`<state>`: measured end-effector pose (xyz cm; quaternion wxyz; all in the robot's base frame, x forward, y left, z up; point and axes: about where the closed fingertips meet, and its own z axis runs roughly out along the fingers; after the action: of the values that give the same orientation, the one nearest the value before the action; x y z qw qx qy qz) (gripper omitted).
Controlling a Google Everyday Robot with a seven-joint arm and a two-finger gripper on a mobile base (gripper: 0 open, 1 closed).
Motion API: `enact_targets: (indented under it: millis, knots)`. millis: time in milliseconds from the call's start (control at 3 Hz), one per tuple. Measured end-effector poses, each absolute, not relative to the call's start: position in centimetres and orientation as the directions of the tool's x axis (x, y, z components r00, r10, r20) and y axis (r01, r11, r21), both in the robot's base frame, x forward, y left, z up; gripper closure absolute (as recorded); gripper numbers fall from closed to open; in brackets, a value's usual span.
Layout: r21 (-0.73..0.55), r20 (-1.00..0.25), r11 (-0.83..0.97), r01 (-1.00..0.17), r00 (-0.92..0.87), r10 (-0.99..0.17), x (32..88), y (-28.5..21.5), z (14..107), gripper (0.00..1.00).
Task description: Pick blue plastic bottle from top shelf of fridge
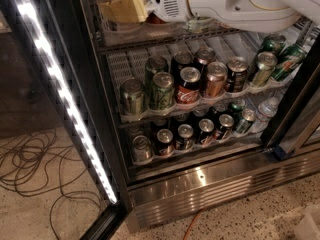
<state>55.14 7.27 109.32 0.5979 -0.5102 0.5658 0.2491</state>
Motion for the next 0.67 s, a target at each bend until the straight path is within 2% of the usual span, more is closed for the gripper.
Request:
enact_targets:
  millis: [667]
  knots:
    - [-0.335,-0.93,0.363,-0.869,0.245,-0.273,54.75,6.47,110.3,1.0]
